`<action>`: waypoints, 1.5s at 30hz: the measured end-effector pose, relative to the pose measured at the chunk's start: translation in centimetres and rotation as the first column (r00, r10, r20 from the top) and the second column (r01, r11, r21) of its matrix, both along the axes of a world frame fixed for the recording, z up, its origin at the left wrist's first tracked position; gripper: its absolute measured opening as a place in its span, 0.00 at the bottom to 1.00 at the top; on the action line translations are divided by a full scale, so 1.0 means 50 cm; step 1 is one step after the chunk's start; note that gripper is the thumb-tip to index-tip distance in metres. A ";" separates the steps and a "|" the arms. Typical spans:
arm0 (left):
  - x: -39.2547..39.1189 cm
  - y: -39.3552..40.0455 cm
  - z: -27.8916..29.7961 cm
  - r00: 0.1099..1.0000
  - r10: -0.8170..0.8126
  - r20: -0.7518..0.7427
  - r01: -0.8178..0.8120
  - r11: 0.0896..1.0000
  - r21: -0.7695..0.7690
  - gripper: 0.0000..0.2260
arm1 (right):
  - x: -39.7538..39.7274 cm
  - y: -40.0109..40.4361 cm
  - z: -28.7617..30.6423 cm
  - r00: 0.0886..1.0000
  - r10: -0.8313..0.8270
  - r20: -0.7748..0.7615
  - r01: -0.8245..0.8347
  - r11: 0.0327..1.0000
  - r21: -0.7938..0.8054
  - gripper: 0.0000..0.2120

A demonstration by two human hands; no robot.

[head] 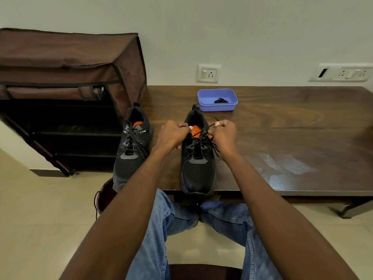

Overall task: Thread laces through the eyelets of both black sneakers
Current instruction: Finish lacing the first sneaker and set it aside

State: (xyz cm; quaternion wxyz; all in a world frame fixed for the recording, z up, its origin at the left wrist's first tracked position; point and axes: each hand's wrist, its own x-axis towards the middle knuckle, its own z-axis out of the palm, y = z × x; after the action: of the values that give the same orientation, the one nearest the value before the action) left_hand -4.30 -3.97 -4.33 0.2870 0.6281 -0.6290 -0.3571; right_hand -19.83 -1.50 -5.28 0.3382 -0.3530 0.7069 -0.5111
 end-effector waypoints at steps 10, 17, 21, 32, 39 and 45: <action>0.015 -0.004 -0.005 0.992 0.035 -0.121 -0.027 0.997 0.071 0.10 | -0.054 0.010 0.007 0.946 -0.100 -0.309 0.140 0.984 0.112 0.18; 0.026 -0.003 -0.014 0.979 0.062 -0.193 -0.039 0.992 0.120 0.11 | 0.019 0.005 -0.020 0.696 0.418 -0.584 -0.488 0.872 0.041 0.09; 0.019 -0.002 -0.015 0.985 0.037 -0.170 -0.017 0.993 0.116 0.13 | 0.016 0.012 -0.015 0.813 0.345 -0.468 -0.392 0.920 -0.002 0.07; 0.020 0.003 -0.012 0.993 0.050 -0.111 -0.042 0.997 0.071 0.13 | -0.045 0.015 0.025 0.935 -0.205 0.290 0.179 0.977 0.115 0.13; 0.009 0.009 -0.014 0.998 -0.015 -0.062 0.012 0.999 -0.038 0.15 | -0.035 0.030 0.023 0.870 0.004 -0.492 0.102 0.977 0.188 0.12; 0.009 0.006 -0.018 0.996 -0.063 -0.062 0.061 0.998 -0.030 0.22 | 0.009 0.022 0.013 0.872 0.313 -0.376 -0.246 0.945 0.216 0.13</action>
State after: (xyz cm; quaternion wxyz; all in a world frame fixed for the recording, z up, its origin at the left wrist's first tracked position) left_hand -3.87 -3.68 -5.22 0.3042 0.5927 -0.6437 -0.3764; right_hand -19.39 -0.38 -4.65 0.2822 -0.5215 0.7418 -0.3133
